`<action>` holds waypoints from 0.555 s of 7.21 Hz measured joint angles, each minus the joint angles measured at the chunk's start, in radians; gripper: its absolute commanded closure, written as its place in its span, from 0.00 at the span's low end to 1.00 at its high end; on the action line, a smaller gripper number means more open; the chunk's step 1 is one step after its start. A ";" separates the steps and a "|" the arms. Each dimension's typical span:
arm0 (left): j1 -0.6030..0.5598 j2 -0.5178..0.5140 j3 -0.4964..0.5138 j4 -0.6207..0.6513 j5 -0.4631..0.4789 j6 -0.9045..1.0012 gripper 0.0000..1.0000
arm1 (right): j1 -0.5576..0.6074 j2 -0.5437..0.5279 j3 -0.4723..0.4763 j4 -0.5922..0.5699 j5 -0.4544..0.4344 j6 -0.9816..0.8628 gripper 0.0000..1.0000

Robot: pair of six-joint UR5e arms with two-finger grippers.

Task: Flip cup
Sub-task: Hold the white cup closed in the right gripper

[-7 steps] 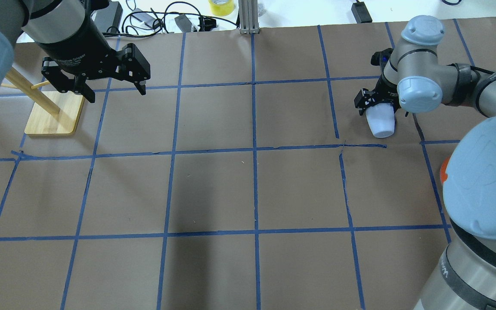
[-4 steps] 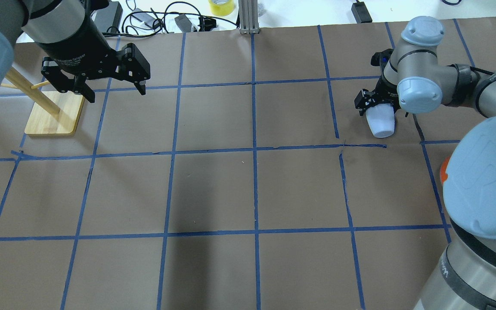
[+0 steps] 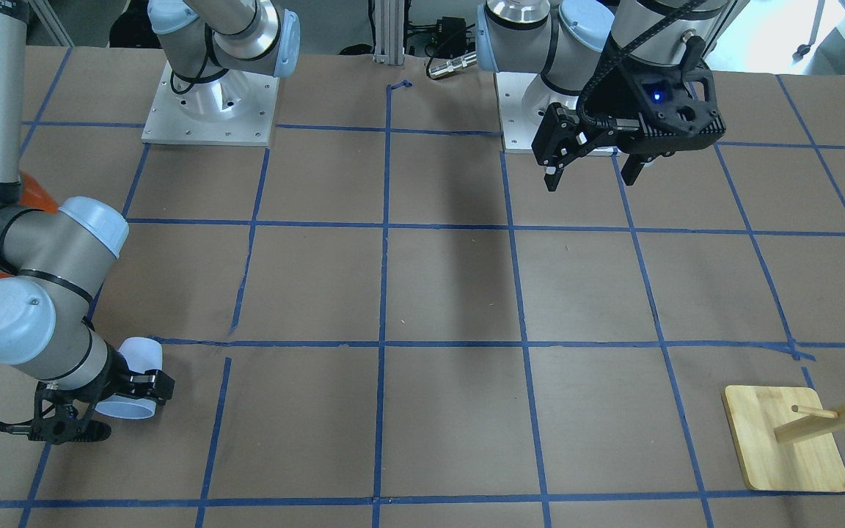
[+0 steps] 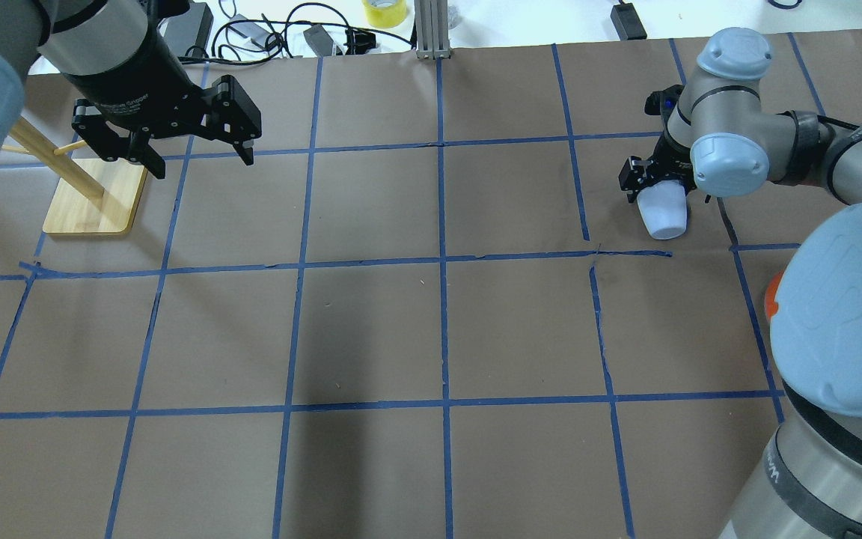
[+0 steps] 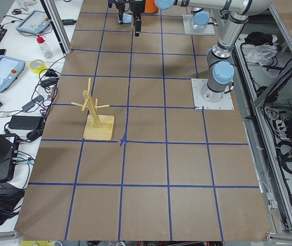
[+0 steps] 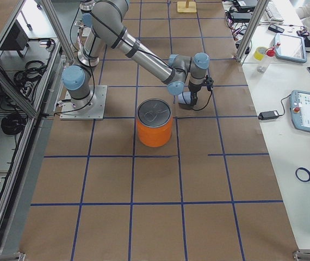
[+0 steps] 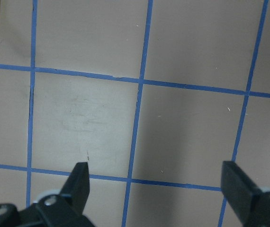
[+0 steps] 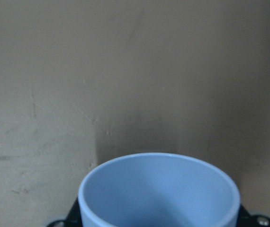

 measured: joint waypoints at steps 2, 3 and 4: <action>0.000 0.000 0.000 0.000 0.000 0.000 0.00 | 0.000 -0.005 0.000 0.014 0.000 -0.003 0.83; 0.000 0.000 0.000 0.000 0.000 0.000 0.00 | 0.000 -0.007 0.000 0.017 0.000 -0.004 0.83; 0.000 0.000 0.000 0.000 0.000 0.000 0.00 | 0.002 -0.016 -0.001 0.020 0.001 -0.006 0.81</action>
